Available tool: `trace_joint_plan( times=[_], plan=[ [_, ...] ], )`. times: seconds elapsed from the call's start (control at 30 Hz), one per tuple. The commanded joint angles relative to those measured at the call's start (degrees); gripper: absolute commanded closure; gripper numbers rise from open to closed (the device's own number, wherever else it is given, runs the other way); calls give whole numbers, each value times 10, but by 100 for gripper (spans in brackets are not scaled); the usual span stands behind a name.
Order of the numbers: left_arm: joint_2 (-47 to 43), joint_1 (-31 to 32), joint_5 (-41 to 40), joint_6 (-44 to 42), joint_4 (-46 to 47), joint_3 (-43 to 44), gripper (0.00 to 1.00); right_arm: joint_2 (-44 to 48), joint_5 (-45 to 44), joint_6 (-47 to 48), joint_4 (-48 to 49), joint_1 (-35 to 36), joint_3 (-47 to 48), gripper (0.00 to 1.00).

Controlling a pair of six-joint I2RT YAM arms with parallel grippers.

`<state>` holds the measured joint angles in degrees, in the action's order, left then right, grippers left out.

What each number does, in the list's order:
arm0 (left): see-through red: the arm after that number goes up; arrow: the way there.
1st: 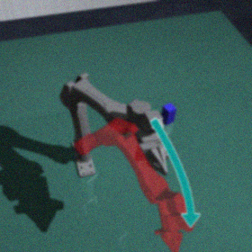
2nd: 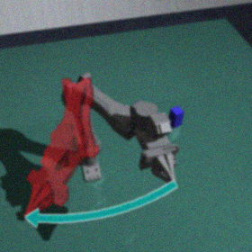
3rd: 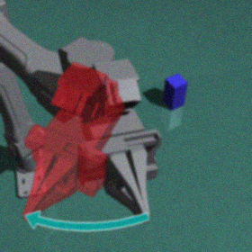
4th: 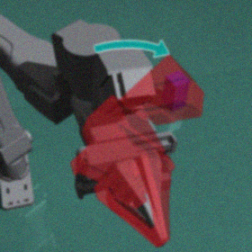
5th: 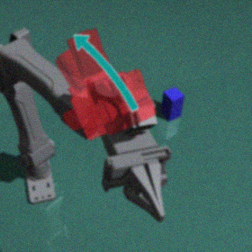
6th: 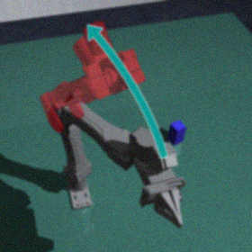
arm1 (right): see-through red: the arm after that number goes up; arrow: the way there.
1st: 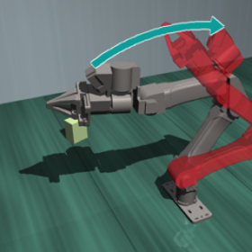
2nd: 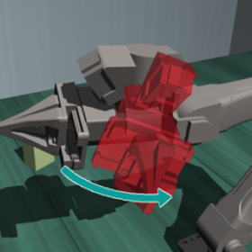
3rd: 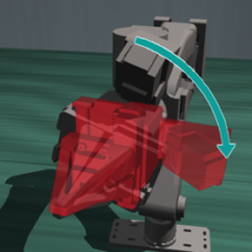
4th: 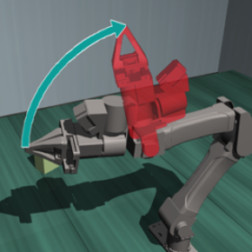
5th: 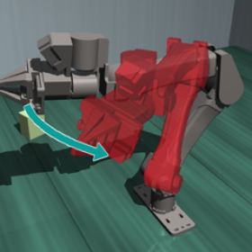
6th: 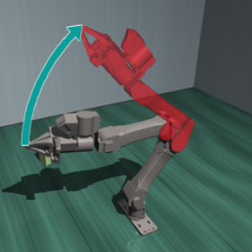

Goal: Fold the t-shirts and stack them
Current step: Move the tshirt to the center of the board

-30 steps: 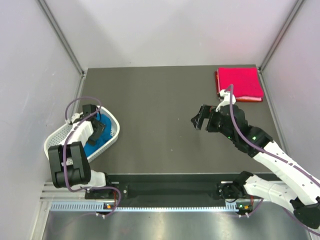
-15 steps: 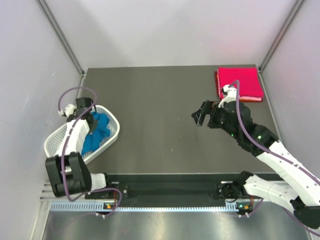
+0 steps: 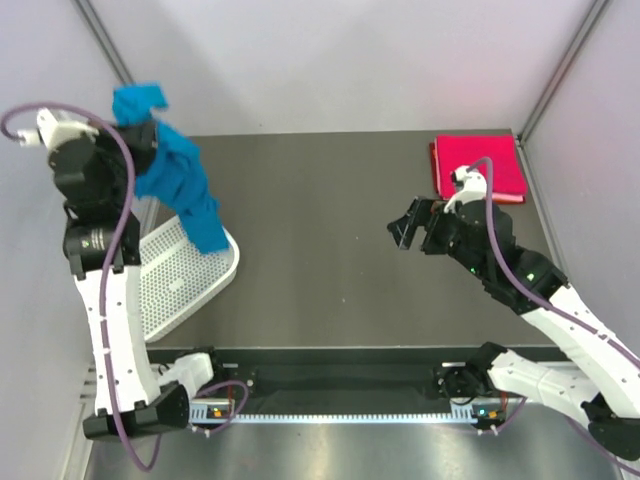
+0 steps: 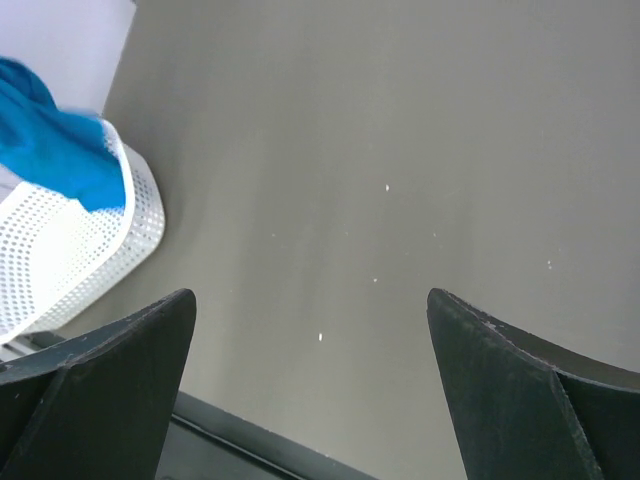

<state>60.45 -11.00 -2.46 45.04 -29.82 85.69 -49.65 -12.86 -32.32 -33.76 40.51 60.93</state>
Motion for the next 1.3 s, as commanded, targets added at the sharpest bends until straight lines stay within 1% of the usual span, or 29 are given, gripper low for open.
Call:
trace_joint_plan(
  times=[0.0, 0.03, 0.07, 0.1, 0.13, 0.17, 0.2, 0.23, 0.27, 0.3, 0.33, 0.37, 0.47, 0.5, 0.57, 0.6, 0.63, 0.67, 0.7, 0.73, 0.77, 0.83, 0.9, 0.97, 1.03, 1.1, 1.13, 1.2, 1.27],
  plan=[
    [60, 10, 284, 115, 192, 83, 100, 11, -21, 6, -4, 3, 41, 0],
    [92, 50, 307, 159, 245, 97, 100, 14, -23, 5, -6, 3, 41, 0],
    [107, 82, 311, 161, 252, 112, 100, 16, -28, 3, -6, 3, 42, 0],
    [121, 120, 285, 147, 249, 158, 100, 19, -30, 1, -7, 3, 43, 0],
    [147, 164, 267, 97, 245, 180, 100, 22, -33, 0, -7, 4, 43, 0],
    [160, 235, 256, 78, 245, 199, 100, 24, -33, -4, -8, 3, 43, 0],
    [174, 261, 251, 70, 253, 227, 100, 24, -34, -6, -8, 3, 42, 0],
    [196, 281, 268, 80, 273, 231, 100, 25, -34, -7, -9, 3, 41, 0],
    [205, 306, 282, 94, 294, 229, 100, 25, -35, -13, -10, 3, 41, 0],
    [212, 316, 290, 108, 344, 213, 100, 25, -33, -15, -12, 3, 40, 0],
    [221, 332, 302, 124, 358, 201, 100, 25, -34, -17, -16, 3, 40, 0],
    [222, 340, 307, 123, 365, 187, 100, 24, -33, -21, -18, 3, 40, 1],
    [209, 353, 307, 83, 320, 99, 100, 28, -44, -31, -38, 3, 31, 0],
    [191, 353, 299, 55, 280, 25, 100, 33, -49, -33, -45, 3, 17, 0],
    [170, 354, 235, 32, 221, -53, 97, 40, -70, -46, -57, 3, 2, 0],
    [161, 354, 222, 21, 208, -141, 94, 46, -78, -52, -69, 3, -14, 0],
    [148, 354, 210, -5, 180, -184, 79, 50, -84, -58, -74, 2, -24, 0],
    [146, 354, 175, -19, 160, -250, 71, 56, -101, -75, -82, 2, -34, 0],
    [151, 354, 163, -44, 138, -273, 66, 59, -110, -85, -84, 3, -58, 0],
    [157, 354, 150, -58, 87, -290, 59, 61, -122, -98, -88, 3, -71, 0],
    [163, 354, 129, -71, 59, -306, 54, 61, -143, -127, -96, 1, -83, 0],
    [168, 354, 103, -101, -2, -308, 46, 54, -154, -154, -101, -1, -111, 1],
    [151, 355, 68, -126, -21, -308, 41, 34, -175, -194, -118, -4, -126, 1],
    [133, 355, 55, -141, -26, -308, 32, 9, -182, -224, -122, -16, -134, 2],
    [118, 355, 57, -161, -21, -306, 30, -13, -173, -234, -121, -38, -135, 2],
    [120, 354, 70, -169, -9, -301, 29, -50, -146, -239, -119, -83, -122, 3],
    [126, 354, 99, -170, -3, -298, 29, -63, -137, -239, -117, -99, -117, 3],
    [147, 354, 131, -169, 12, -290, 29, -103, -108, -228, -91, -142, -107, 3],
    [165, 354, 155, -169, 20, -280, 30, -144, -59, -192, -41, -179, -102, 7]
  ],
)
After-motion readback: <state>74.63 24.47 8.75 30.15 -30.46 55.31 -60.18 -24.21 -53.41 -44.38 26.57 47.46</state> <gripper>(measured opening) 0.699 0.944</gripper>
